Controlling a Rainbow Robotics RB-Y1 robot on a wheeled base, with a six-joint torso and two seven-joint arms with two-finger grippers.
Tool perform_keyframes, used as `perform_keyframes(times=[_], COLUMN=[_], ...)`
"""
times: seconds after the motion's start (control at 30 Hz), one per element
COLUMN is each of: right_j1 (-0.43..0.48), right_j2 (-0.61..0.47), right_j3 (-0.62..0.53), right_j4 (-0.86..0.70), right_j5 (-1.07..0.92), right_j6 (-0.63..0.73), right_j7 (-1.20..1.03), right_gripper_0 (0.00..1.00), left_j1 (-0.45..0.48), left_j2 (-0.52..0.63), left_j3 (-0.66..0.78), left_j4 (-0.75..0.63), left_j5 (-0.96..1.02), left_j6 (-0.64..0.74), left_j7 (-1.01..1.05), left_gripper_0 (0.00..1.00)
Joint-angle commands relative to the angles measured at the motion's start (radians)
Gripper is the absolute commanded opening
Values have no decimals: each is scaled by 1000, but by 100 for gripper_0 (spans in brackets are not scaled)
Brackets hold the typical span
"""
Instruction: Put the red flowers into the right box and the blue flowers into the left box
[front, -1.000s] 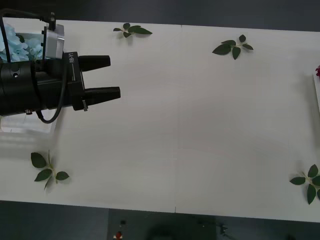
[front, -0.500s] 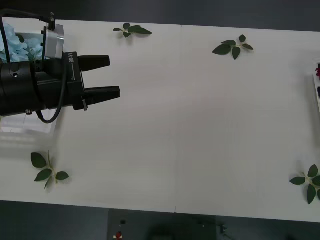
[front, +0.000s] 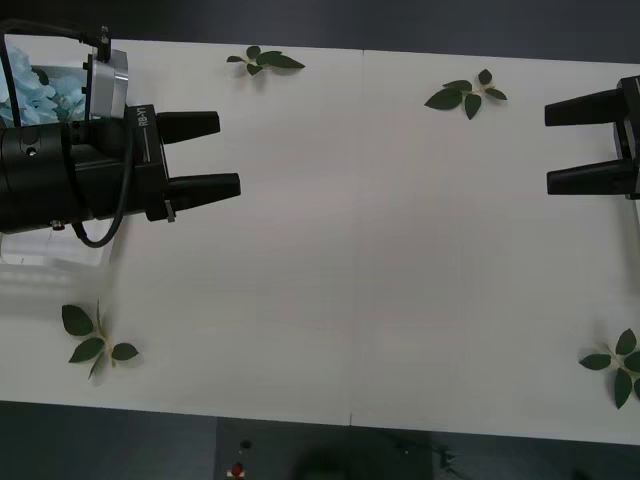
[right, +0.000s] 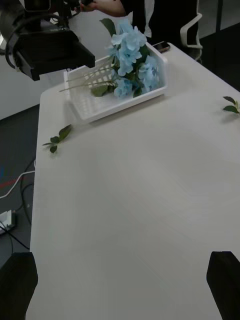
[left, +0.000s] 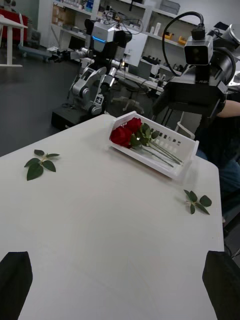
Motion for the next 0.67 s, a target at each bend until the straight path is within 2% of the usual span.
perform_keyframes(times=[0.03,0.67], right_j1=[-5,-5], right_j2=[14,38], right_j3=[-19,-19], right_j4=[-22,-22], right_j5=[-28,-48], right_j6=[-10,-3], right_j7=[32,27], right_gripper_0=[100,100], left_j1=[18,18], left_j2=[-3,-3], left_j3=[9,9], left_j4=[-17,-17], left_j5=[1,1], left_j6=[-6,-6], left_j7=[28,28], left_gripper_0=[100,100])
